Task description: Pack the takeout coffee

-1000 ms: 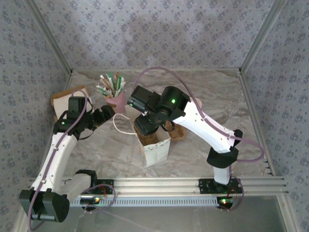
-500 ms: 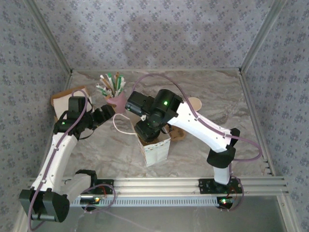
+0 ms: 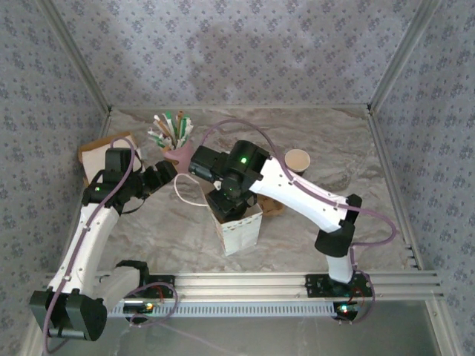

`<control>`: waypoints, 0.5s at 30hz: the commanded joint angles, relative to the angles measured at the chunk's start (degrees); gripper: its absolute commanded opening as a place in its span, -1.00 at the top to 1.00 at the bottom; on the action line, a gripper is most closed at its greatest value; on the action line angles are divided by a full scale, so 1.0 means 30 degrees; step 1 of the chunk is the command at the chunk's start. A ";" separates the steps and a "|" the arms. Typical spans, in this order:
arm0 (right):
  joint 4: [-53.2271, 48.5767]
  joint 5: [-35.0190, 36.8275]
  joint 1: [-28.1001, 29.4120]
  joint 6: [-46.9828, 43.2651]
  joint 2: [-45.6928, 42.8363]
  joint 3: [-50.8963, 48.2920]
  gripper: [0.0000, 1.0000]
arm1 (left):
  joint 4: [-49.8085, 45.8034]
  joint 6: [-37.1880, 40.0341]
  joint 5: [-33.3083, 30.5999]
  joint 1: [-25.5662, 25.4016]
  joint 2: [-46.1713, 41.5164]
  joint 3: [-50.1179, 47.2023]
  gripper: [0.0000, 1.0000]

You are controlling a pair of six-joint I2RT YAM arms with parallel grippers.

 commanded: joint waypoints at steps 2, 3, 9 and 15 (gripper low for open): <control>-0.3616 -0.0377 -0.0056 0.0070 0.0446 -0.0221 -0.28 | 0.0356 0.0314 0.0383 0.0128 -0.0080 -0.0007 -0.62; -0.3616 -0.0360 -0.0094 0.0178 0.0431 -0.0283 -0.28 | 0.0353 0.0316 0.0383 0.0131 -0.0095 0.0014 -0.62; -0.3616 -0.0431 -0.0315 0.0789 0.0505 -0.0649 -0.28 | 0.0436 0.0291 0.0530 0.0124 -0.0211 -0.0041 -0.63; -0.3620 -0.0391 -0.0579 0.1142 0.0490 -0.0920 -0.28 | 0.0915 0.0167 0.0589 0.0168 -0.0231 0.0092 -0.62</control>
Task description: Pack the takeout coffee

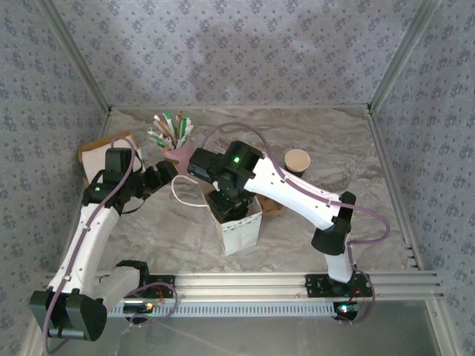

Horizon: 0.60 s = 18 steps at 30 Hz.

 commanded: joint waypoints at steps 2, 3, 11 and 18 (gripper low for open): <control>-0.3608 0.0025 -0.0179 0.0611 0.0041 -0.0198 -0.28 | 0.0849 0.0124 0.0511 0.0168 -0.0089 0.0450 -0.62; -0.3609 0.0034 -0.0212 0.0635 0.0007 -0.0254 -0.28 | 0.0974 0.0077 0.0623 0.0164 -0.0087 0.0643 -0.62; -0.3594 0.0152 -0.0504 0.0680 -0.0050 -0.0534 -0.29 | 0.1302 -0.0093 0.2011 0.0024 -0.1613 0.1652 -0.60; -0.3580 0.0240 -0.0636 0.0624 -0.0079 -0.0779 -0.29 | 0.1312 -0.0646 0.3962 -0.0011 -0.5069 0.1230 -0.50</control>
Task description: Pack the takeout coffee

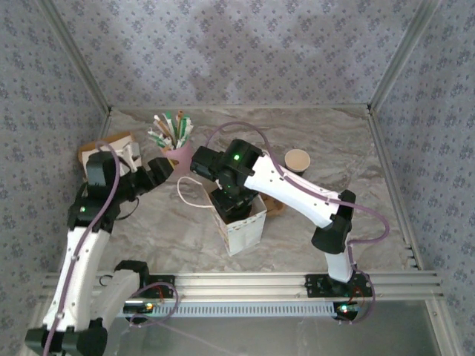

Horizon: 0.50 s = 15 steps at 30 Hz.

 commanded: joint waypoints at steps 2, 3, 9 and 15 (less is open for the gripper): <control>-0.3586 0.0292 -0.0247 0.0262 -0.0134 -0.0403 -0.29 | 0.0772 -0.0592 0.2238 -0.0113 -0.1681 0.0309 -0.51; -0.3597 0.0335 -0.0309 0.0269 -0.0163 -0.0539 -0.29 | 0.0866 -0.0728 0.2594 -0.0102 -0.1917 0.0278 -0.52; -0.3587 0.0761 -0.0600 0.0308 -0.0313 -0.1392 -0.29 | 0.0549 -0.0578 0.2700 -0.0132 -0.2160 0.0157 -0.52; -0.3583 0.0803 -0.0662 0.0418 -0.0285 -0.1485 -0.29 | 0.0022 -0.0448 0.0836 -0.0114 -0.1742 -0.0623 -0.51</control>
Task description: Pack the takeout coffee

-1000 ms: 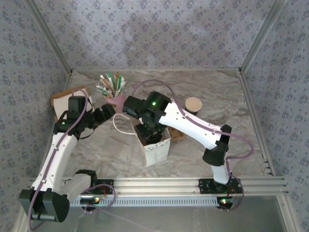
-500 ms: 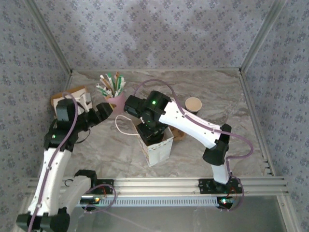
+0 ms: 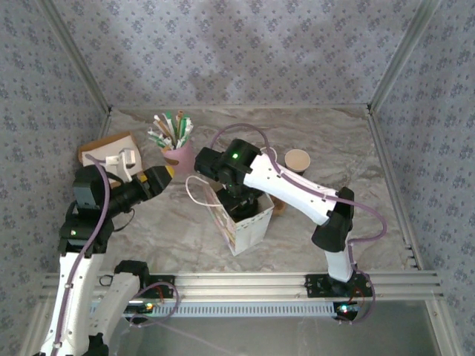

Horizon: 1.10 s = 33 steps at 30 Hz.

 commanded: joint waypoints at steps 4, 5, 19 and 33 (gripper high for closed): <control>-0.3517 0.0117 0.0214 0.0676 -0.0160 -0.0012 -0.30 | -0.0258 0.0049 -0.1989 0.0001 0.0948 -0.0767 -0.51; -0.3519 -0.0030 0.0229 0.1186 -0.0187 -0.0027 -0.30 | -0.0159 0.0023 -0.2069 0.0002 0.1226 -0.0880 -0.50; -0.2803 -0.0993 0.0419 0.0942 -0.0392 -0.1272 -0.30 | 0.0885 0.0066 -0.1866 -0.0003 0.3185 -0.1751 -0.49; -0.2831 -0.1292 0.0103 0.0234 -0.0423 -0.1672 -0.30 | 0.0989 0.0190 -0.1836 -0.0004 0.3851 -0.2090 -0.49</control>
